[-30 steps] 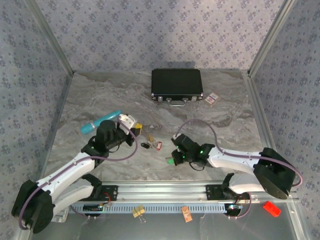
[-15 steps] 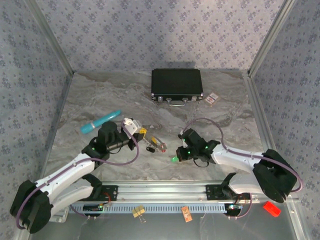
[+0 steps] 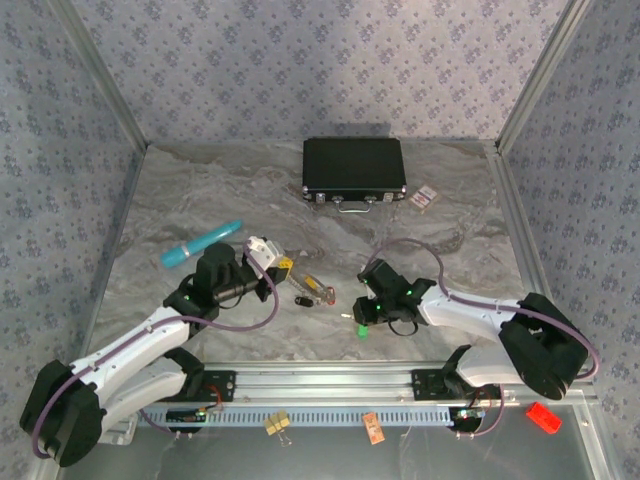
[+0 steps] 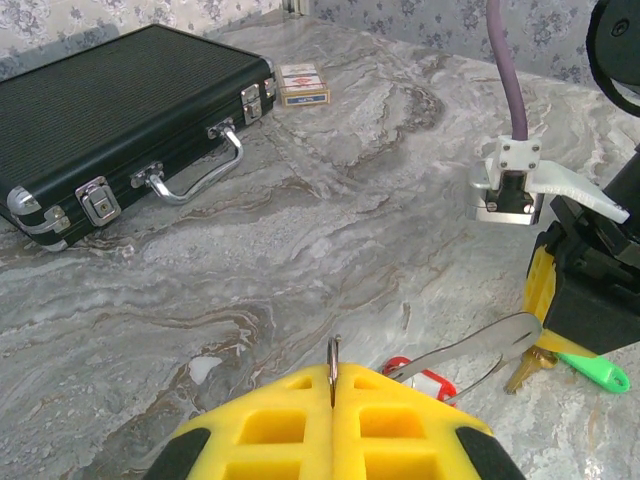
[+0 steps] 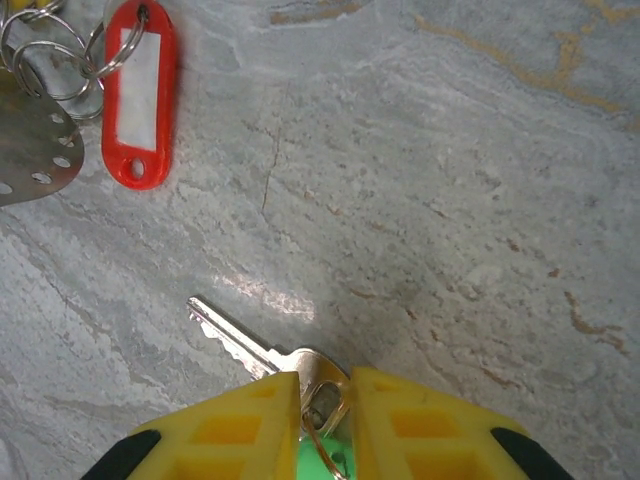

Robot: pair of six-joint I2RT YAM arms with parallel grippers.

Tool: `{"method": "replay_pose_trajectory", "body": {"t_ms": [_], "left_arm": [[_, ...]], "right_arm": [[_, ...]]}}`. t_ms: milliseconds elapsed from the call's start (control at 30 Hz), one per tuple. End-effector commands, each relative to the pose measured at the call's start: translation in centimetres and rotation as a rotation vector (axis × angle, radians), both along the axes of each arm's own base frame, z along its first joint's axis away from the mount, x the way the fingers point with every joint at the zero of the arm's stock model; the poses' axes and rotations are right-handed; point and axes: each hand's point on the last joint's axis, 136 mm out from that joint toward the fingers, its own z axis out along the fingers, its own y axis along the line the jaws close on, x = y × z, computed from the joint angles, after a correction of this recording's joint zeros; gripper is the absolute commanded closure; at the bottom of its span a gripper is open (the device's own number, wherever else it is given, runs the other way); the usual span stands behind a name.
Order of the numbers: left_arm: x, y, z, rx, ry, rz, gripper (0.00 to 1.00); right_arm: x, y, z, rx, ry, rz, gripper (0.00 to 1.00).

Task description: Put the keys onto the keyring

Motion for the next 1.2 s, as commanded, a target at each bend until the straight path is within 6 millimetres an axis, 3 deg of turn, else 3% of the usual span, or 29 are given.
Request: {"method": "replay_pose_trajectory", "body": {"t_ms": [0,1167], "left_arm": [[-0.18,-0.34,1.64,-0.019,-0.049,-0.023,1.00],[-0.22,-0.48,1.78,-0.021,-0.053,-0.031,1.00]], "right_arm": [[-0.28,-0.35,-0.01,-0.041,0.021,-0.002,0.78],[-0.67,-0.47,0.18,-0.122,0.016,0.046,0.84]]}}
